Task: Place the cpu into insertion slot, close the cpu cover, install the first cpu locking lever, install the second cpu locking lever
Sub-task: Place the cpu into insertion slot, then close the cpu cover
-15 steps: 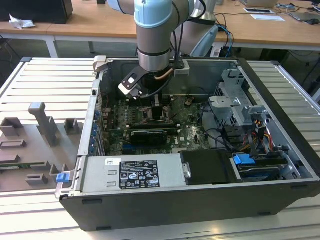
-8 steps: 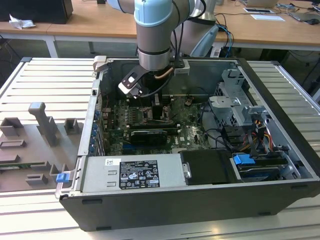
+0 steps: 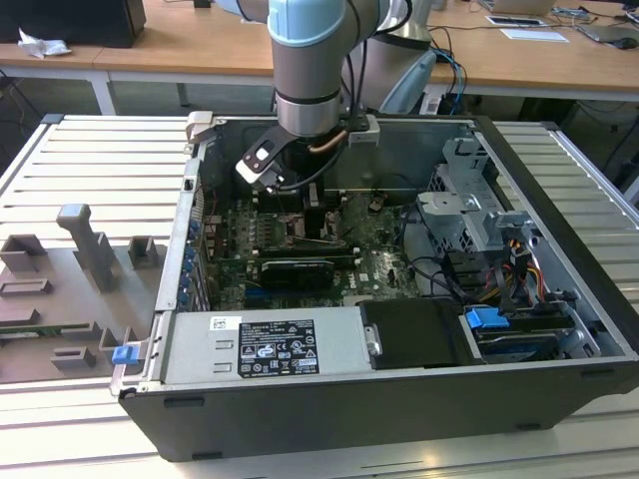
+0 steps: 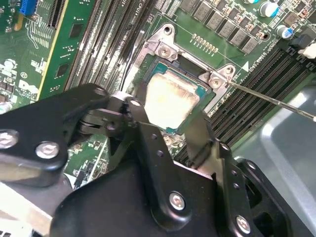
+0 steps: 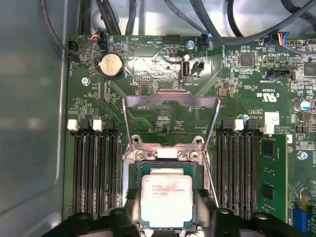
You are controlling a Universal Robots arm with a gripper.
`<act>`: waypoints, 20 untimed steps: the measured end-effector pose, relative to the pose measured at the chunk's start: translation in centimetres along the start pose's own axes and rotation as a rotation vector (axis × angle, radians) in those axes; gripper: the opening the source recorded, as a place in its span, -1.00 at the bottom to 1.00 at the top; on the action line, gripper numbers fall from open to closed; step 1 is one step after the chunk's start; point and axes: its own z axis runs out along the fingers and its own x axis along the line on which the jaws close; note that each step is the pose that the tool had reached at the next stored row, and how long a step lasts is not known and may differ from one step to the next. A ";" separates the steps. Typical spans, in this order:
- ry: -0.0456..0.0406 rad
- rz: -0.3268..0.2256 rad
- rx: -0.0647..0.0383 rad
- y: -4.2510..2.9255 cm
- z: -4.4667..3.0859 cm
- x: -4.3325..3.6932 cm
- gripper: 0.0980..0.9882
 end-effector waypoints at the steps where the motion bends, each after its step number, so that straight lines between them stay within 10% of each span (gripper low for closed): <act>1: 0.0000 0.000 0.000 0.01 -0.15 0.00 -0.19; 8: -0.0001 0.000 0.000 0.04 -0.48 0.00 -0.98; 20: -0.0004 0.002 0.000 0.17 -1.12 0.00 -0.98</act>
